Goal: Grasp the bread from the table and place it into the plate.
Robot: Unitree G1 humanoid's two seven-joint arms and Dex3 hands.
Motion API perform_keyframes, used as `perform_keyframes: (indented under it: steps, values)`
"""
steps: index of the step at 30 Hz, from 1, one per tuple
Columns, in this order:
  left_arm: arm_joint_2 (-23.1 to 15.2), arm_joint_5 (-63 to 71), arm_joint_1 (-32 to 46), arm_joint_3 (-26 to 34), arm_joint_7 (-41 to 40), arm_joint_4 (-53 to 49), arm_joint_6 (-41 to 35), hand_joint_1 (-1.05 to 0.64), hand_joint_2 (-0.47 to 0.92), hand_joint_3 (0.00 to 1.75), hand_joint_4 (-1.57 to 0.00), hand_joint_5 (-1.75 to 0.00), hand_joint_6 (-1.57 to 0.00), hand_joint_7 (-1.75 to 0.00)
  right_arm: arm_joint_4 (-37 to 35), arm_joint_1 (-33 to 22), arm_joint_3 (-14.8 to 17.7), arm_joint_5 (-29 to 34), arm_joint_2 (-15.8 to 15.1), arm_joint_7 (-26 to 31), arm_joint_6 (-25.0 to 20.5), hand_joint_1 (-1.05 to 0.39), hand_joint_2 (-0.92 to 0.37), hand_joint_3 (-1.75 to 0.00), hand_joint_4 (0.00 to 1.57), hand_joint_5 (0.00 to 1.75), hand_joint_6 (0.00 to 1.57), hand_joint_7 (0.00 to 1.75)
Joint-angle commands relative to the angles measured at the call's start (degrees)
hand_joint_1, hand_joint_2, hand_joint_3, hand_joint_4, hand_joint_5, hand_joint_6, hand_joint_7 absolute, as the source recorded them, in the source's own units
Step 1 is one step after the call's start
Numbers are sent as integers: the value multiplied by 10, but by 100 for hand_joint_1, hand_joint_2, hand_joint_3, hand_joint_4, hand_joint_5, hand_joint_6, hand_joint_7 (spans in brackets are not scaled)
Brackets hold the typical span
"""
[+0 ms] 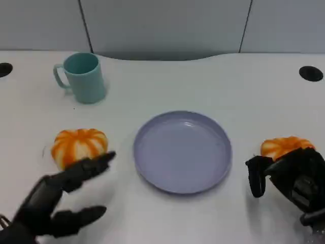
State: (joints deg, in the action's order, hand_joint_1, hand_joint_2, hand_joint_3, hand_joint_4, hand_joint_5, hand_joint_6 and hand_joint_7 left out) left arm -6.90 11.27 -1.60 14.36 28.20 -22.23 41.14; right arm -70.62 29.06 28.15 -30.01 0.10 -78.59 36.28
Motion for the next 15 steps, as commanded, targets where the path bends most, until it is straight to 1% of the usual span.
perform_keyframes:
  steps: [1,3,5,7,9,10,12,14,15]
  values:
    - [-194,345,-170,-57,-332,-59,-15,-101,92,23,-25,-2,-27,-2,2,11,0,10,-10,18,27,-44,-90,0,100,157,143,4]
    - [-212,376,-210,-96,-375,-123,-45,-100,92,19,-28,-3,-30,-2,3,10,1,8,-9,15,27,-44,-90,0,100,161,145,5]
    - [-222,407,-253,-142,-416,-203,-74,-93,92,10,-28,-2,-28,-1,4,7,-7,18,-13,18,31,-44,-90,0,98,165,144,5]
    - [-220,451,-301,-203,-477,-304,-116,-86,90,5,-30,-2,-32,-2,4,7,-8,16,-16,11,16,-43,-91,0,98,160,143,4]
    - [-210,494,-341,-267,-527,-394,-169,-84,90,3,-29,-1,-34,-2,8,4,1,5,-9,11,16,-40,-88,0,99,158,142,4]
    - [-204,506,-355,-291,-542,-426,-190,-87,90,2,-22,0,-34,-2,9,2,3,3,-6,14,20,-41,-88,0,100,157,142,4]
    - [-183,527,-377,-340,-539,-485,-243,-88,89,1,-17,0,-34,-1,12,-3,3,6,-3,14,41,-41,-88,-1,100,157,142,4]
    - [-170,522,-392,-371,-524,-520,-265,-80,84,0,-22,-3,-37,-2,13,-6,-3,16,-5,22,55,-45,-90,-1,99,158,143,4]
    - [-163,514,-400,-380,-504,-533,-273,-73,82,0,-28,-6,-41,-3,14,-8,-10,25,-9,32,56,-47,-90,-1,99,159,144,5]
